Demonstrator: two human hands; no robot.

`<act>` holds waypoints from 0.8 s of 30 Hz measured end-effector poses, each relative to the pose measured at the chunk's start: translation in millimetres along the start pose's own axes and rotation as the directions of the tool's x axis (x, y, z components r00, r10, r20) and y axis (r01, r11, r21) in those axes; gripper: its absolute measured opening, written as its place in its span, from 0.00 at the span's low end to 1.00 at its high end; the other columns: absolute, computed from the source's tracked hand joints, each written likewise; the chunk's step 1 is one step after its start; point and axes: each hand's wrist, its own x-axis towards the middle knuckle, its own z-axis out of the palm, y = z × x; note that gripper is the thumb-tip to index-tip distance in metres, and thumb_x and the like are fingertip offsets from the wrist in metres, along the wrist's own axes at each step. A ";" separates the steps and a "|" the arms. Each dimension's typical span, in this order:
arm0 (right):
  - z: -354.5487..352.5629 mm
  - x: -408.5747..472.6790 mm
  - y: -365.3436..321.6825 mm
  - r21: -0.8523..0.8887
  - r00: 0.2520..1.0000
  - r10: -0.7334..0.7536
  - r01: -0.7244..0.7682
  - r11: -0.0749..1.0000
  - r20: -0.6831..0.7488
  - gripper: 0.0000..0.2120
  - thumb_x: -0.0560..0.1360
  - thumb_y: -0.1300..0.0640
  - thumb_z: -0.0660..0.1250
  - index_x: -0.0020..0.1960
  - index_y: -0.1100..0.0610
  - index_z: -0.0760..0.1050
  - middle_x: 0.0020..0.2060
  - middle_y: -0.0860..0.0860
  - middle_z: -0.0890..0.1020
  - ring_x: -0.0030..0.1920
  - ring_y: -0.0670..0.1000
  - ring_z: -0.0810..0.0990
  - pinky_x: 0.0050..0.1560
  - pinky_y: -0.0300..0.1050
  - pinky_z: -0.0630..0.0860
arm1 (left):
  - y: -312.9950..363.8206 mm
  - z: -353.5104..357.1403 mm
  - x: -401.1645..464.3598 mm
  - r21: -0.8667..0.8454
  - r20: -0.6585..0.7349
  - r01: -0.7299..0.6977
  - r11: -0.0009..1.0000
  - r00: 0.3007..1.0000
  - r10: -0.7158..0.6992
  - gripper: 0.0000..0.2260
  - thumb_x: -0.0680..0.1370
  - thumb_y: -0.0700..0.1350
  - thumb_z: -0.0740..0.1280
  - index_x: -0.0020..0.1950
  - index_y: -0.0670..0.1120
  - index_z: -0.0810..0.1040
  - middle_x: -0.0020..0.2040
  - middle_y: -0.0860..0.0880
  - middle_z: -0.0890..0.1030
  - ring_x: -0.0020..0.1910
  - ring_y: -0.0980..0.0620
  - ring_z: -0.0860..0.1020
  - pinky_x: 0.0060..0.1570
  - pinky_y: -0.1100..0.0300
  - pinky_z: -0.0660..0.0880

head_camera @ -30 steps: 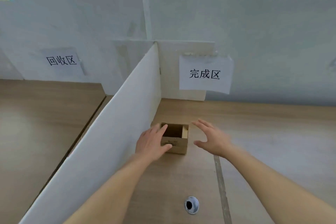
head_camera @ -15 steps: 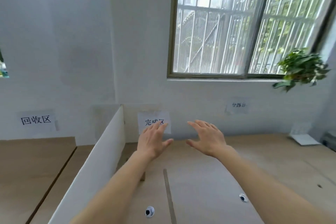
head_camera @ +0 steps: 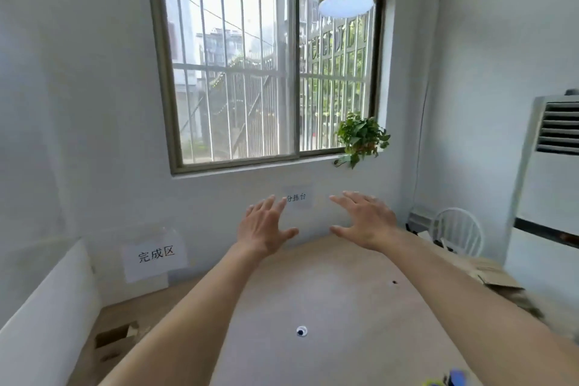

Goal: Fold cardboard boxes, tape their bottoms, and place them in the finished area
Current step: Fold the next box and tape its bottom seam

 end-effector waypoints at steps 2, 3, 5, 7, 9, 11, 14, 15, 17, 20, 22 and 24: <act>-17.2 -16.2 57.5 -0.037 0.999 0.043 -0.043 0.998 -0.005 0.36 0.73 0.31 0.65 0.78 0.38 0.59 0.78 0.45 0.64 0.76 0.53 0.63 0.75 0.54 0.61 | 58.5 14.0 19.2 -0.033 -0.007 -0.040 0.999 0.999 0.040 0.38 0.77 0.66 0.66 0.82 0.55 0.56 0.82 0.49 0.57 0.80 0.47 0.59 0.77 0.51 0.53; -25.8 -24.0 86.9 -0.048 0.998 0.067 -0.067 0.997 -0.011 0.36 0.73 0.31 0.65 0.78 0.38 0.59 0.78 0.45 0.64 0.76 0.53 0.64 0.74 0.54 0.62 | 89.1 21.5 28.3 -0.043 -0.010 -0.061 0.997 0.998 0.060 0.37 0.77 0.66 0.65 0.82 0.55 0.57 0.82 0.49 0.58 0.79 0.47 0.59 0.77 0.50 0.53; -41.8 -39.4 145.9 -0.069 0.994 0.108 -0.109 0.992 -0.024 0.36 0.73 0.31 0.65 0.77 0.39 0.60 0.77 0.45 0.65 0.76 0.53 0.64 0.75 0.53 0.61 | 150.4 38.6 44.9 -0.070 -0.022 -0.098 0.993 0.995 0.097 0.37 0.77 0.67 0.65 0.81 0.55 0.58 0.82 0.49 0.59 0.79 0.46 0.60 0.77 0.50 0.55; -57.0 -54.5 204.9 -0.115 0.990 0.140 -0.142 0.983 -0.027 0.35 0.74 0.31 0.64 0.78 0.41 0.61 0.77 0.46 0.65 0.76 0.53 0.65 0.75 0.53 0.61 | 210.5 57.1 60.3 -0.110 -0.027 -0.128 0.986 0.992 0.126 0.36 0.77 0.66 0.65 0.81 0.55 0.58 0.81 0.49 0.60 0.79 0.47 0.61 0.77 0.49 0.56; -69.0 -68.6 258.2 -0.146 0.983 0.180 -0.181 0.973 -0.021 0.35 0.74 0.31 0.64 0.78 0.41 0.61 0.78 0.47 0.65 0.76 0.53 0.65 0.75 0.53 0.61 | 263.9 74.0 73.6 -0.138 -0.019 -0.155 0.978 0.988 0.154 0.36 0.77 0.66 0.65 0.81 0.55 0.58 0.81 0.49 0.60 0.79 0.47 0.61 0.77 0.49 0.56; -78.8 -81.0 307.5 -0.161 0.977 0.215 -0.214 0.963 -0.014 0.36 0.74 0.31 0.63 0.78 0.41 0.60 0.78 0.47 0.65 0.76 0.53 0.64 0.75 0.53 0.60 | 312.8 89.8 87.2 -0.158 -0.013 -0.175 0.972 0.984 0.176 0.36 0.78 0.66 0.65 0.81 0.54 0.58 0.82 0.49 0.60 0.79 0.47 0.61 0.77 0.49 0.56; -89.9 -95.0 369.0 -0.171 0.966 0.258 -0.259 0.951 -0.025 0.35 0.74 0.31 0.63 0.78 0.41 0.61 0.77 0.47 0.66 0.76 0.51 0.64 0.76 0.53 0.60 | 373.6 110.0 108.3 -0.176 0.001 -0.207 0.962 0.977 0.211 0.36 0.78 0.67 0.64 0.82 0.54 0.58 0.82 0.49 0.59 0.79 0.47 0.61 0.77 0.50 0.58; -92.2 -99.9 388.2 -0.175 0.963 0.268 -0.268 0.947 -0.023 0.35 0.75 0.32 0.63 0.78 0.41 0.61 0.76 0.46 0.66 0.76 0.51 0.64 0.76 0.53 0.59 | 392.7 117.3 115.3 -0.178 0.005 -0.224 0.958 0.974 0.228 0.36 0.78 0.67 0.64 0.82 0.54 0.58 0.82 0.49 0.59 0.79 0.48 0.61 0.77 0.50 0.58; -94.4 -107.4 421.4 -0.178 0.958 0.286 -0.284 0.942 -0.014 0.34 0.75 0.32 0.63 0.78 0.42 0.61 0.76 0.46 0.66 0.77 0.50 0.62 0.78 0.53 0.57 | 425.0 131.3 129.2 -0.186 0.005 -0.250 0.950 0.967 0.255 0.36 0.78 0.67 0.64 0.82 0.54 0.58 0.82 0.49 0.59 0.79 0.48 0.62 0.77 0.50 0.58; -97.0 -114.2 474.9 -0.198 0.942 0.334 -0.331 0.923 -0.020 0.34 0.76 0.32 0.62 0.78 0.42 0.60 0.78 0.46 0.64 0.78 0.50 0.61 0.78 0.53 0.56 | 473.8 155.6 153.5 -0.208 0.003 -0.291 0.934 0.954 0.298 0.36 0.78 0.68 0.63 0.81 0.55 0.59 0.81 0.50 0.61 0.78 0.48 0.63 0.75 0.50 0.60; -94.8 -114.7 506.3 -0.203 0.932 0.362 -0.359 0.911 -0.023 0.34 0.76 0.32 0.62 0.78 0.42 0.60 0.78 0.46 0.63 0.78 0.50 0.61 0.78 0.53 0.55 | 499.9 173.3 169.0 -0.226 0.002 -0.312 0.923 0.947 0.321 0.36 0.78 0.68 0.63 0.81 0.54 0.59 0.81 0.49 0.62 0.78 0.48 0.63 0.74 0.49 0.61; -89.4 -112.7 534.8 -0.205 0.923 0.385 -0.379 0.902 -0.013 0.34 0.77 0.32 0.62 0.79 0.42 0.60 0.78 0.46 0.63 0.78 0.50 0.60 0.78 0.53 0.56 | 522.5 192.6 185.6 -0.236 0.007 -0.330 0.914 0.940 0.341 0.36 0.78 0.68 0.63 0.81 0.54 0.60 0.81 0.49 0.62 0.77 0.47 0.64 0.74 0.49 0.62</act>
